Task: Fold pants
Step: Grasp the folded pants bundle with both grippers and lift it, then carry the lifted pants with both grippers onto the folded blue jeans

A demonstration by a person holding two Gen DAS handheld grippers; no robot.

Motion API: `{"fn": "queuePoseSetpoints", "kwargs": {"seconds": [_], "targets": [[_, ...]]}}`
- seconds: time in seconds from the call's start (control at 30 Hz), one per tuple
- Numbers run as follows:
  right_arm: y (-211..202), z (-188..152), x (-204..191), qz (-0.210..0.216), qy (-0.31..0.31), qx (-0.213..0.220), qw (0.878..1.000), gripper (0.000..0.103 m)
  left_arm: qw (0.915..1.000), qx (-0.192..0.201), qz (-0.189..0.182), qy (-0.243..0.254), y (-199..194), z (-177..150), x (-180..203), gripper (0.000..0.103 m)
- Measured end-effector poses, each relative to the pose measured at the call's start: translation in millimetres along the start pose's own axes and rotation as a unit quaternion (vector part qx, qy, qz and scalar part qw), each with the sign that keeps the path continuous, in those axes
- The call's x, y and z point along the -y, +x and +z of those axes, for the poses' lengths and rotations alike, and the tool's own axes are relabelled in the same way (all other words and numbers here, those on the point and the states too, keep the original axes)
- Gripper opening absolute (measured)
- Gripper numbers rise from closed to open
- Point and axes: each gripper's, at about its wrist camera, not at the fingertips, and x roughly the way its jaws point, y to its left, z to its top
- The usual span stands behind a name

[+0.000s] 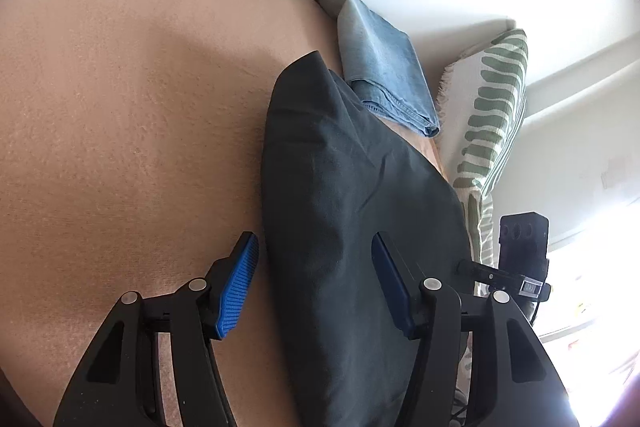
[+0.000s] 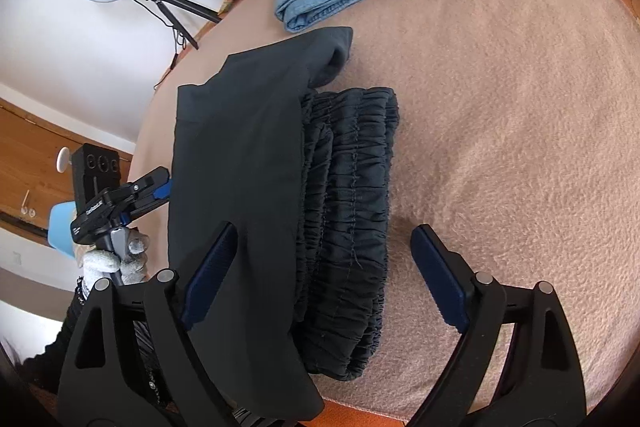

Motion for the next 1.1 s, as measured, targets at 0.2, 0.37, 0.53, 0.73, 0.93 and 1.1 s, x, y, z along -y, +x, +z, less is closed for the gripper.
{"fn": "queuePoseSetpoints", "kwargs": {"seconds": [0.2,0.37,0.53,0.73,0.93,1.1], "targets": [[9,-4,-11,0.025,-0.020,0.004,0.999,0.094,0.9999,0.000,-0.010,0.005,9,5,5,0.058],[6,-9,-7,-0.002,-0.007,0.022,1.000,0.056,0.9995,0.008,-0.026,-0.017,16,10,4,0.058],[-5,-16,-17,-0.032,-0.018,0.048,0.998,0.040,0.9993,0.021,-0.026,-0.017,21,9,10,0.041],[-18,-19,-49,-0.082,-0.056,0.069,0.993,0.028,0.9985,0.036,-0.028,0.030,20,4,29,0.015],[-34,-23,-77,-0.113,-0.088,0.096,0.985,0.025,0.9961,0.055,-0.031,0.060,6,5,45,0.011],[-48,-23,-97,-0.131,-0.117,0.115,0.978,0.025,0.9930,0.073,-0.040,0.084,-5,10,65,0.011]]}}
